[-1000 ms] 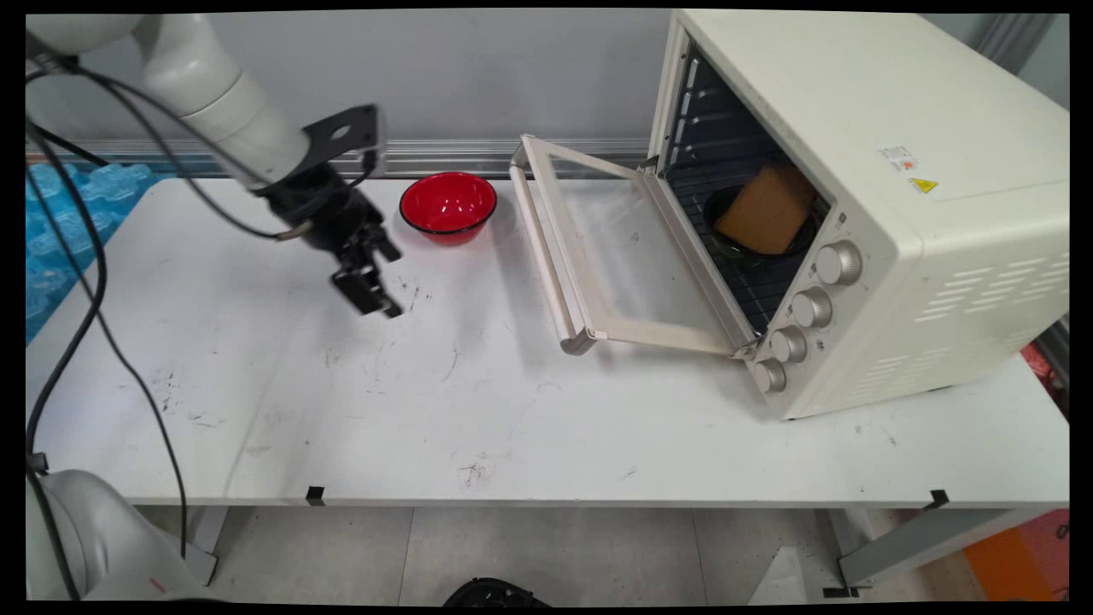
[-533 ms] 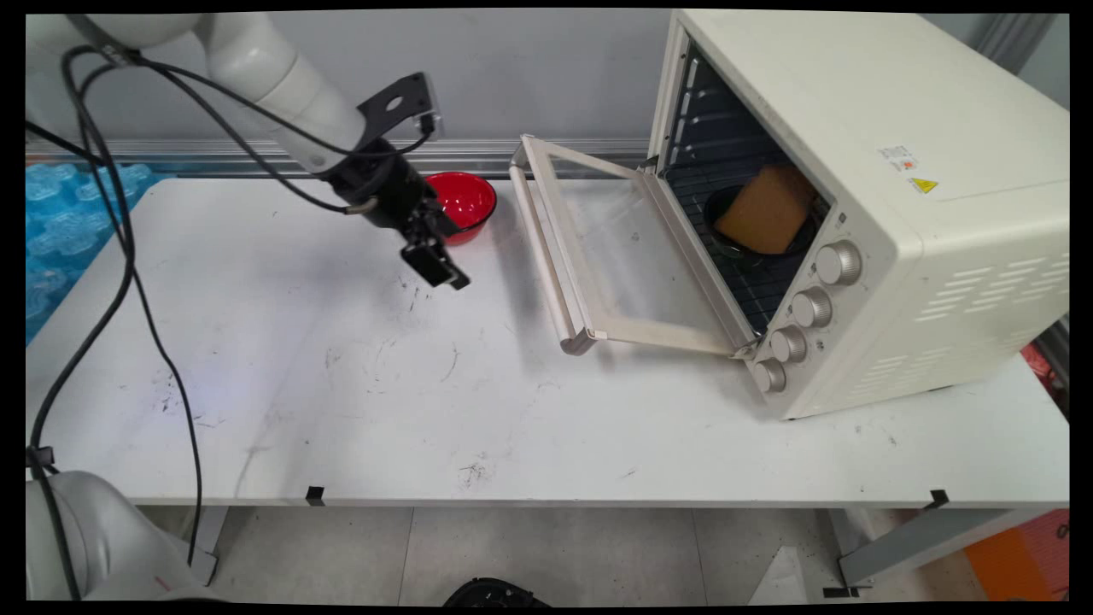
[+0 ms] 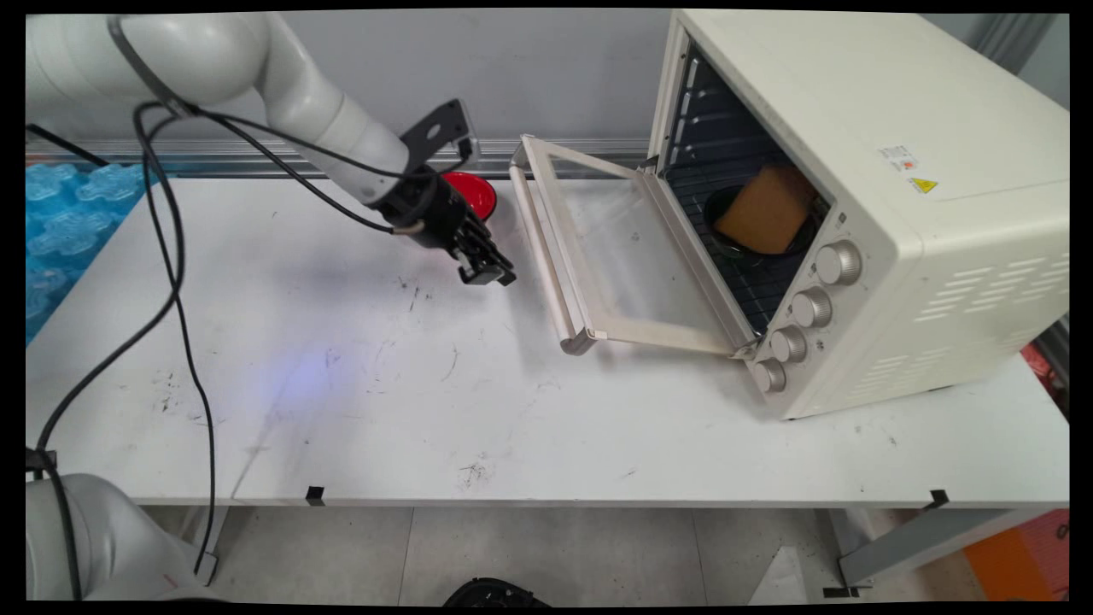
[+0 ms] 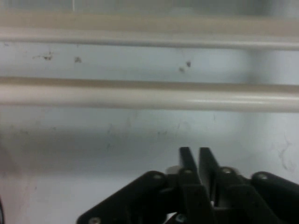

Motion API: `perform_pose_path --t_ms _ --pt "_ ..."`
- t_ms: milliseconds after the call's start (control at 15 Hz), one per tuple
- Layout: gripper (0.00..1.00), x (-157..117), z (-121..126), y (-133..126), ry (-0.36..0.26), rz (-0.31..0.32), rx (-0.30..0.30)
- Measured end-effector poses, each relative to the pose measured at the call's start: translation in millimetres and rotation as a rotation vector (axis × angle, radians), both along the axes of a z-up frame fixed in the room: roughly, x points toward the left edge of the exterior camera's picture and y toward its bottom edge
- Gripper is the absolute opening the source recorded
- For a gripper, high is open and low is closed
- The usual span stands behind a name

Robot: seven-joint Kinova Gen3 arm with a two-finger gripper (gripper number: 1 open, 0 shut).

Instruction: Close the oven

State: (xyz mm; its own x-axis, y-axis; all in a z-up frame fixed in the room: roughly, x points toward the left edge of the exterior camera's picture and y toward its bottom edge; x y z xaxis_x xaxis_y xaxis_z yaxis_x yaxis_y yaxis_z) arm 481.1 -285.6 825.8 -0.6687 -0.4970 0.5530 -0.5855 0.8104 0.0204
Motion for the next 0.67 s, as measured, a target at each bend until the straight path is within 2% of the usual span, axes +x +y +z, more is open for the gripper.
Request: perform_pose_path --t_ms 400,667 --pt "0.00 -5 -37 -9 0.066 0.006 -0.039" --pt "0.00 -6 -51 -11 0.088 0.004 -0.050"
